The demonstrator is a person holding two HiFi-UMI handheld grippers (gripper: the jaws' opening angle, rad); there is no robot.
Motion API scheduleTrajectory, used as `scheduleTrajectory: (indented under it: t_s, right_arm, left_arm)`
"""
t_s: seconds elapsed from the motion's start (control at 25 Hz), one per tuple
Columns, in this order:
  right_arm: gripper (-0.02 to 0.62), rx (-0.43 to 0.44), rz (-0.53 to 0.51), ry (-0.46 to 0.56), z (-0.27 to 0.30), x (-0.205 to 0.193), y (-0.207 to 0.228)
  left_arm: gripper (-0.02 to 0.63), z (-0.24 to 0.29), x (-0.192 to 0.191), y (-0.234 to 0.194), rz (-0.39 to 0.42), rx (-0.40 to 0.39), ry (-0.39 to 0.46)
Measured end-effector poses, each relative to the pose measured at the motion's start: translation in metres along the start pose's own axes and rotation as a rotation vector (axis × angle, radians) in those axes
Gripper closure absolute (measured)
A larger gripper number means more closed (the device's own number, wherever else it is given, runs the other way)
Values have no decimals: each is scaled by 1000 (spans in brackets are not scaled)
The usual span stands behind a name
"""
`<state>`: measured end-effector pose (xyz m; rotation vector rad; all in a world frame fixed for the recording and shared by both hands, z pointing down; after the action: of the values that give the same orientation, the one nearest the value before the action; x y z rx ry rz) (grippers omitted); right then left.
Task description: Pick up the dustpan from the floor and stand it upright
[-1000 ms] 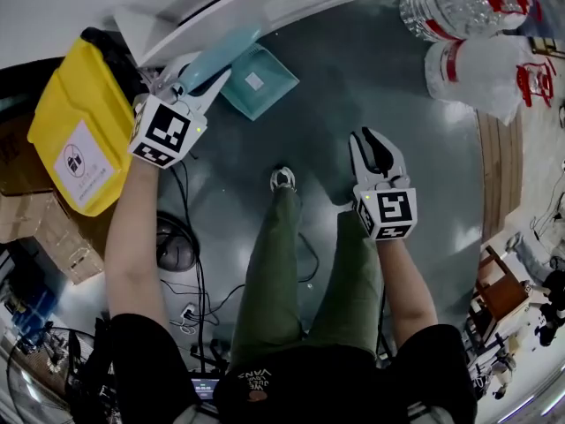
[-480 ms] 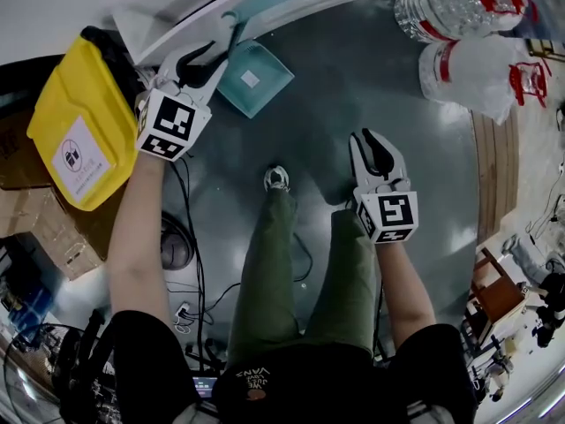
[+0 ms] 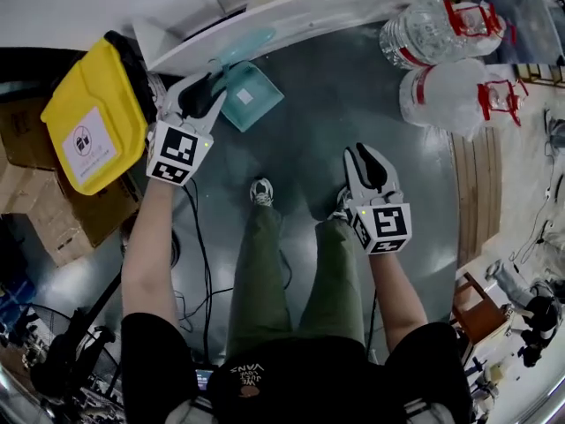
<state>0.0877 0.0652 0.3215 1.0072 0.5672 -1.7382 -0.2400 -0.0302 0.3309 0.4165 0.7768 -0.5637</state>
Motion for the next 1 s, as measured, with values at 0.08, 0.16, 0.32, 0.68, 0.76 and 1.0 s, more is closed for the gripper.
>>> scheduleTrajectory:
  t_s: [0.08,0.16,0.32,0.68,0.76,1.0]
  right_arm:
    - [512,17,-15,17,-12,17,6]
    - [512,39,-28,37,-26,34,11]
    - [512,89,-49,78,-57,66,16]
    - [546,201,-54,196,-128,137,15]
    - [573,213,-58,228,-147,153,15]
    - [592,246,-57,321,-197,189,15]
  left_arm:
    - [448,-19,14,10,-36,48,23]
    - [448,-41,30,20,-65,103,52]
    - [448,-82,63,46,-139,208,126]
    - [463,-171,128,111,-282,343,266]
    - [472,-189,142,127,-293,367,292]
    - [507,-232,192,167,-279,442,373]
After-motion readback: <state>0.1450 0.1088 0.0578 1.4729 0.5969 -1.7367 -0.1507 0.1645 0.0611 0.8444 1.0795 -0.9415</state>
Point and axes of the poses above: the fingertips, and each gripper's own axes: z forward along the fingers, y to its right, x out of its top, the point moved 7 cm from there along -z, backward along the fingers, and after that the axes turned 8 degrees about -x, right-handed, at the moved point
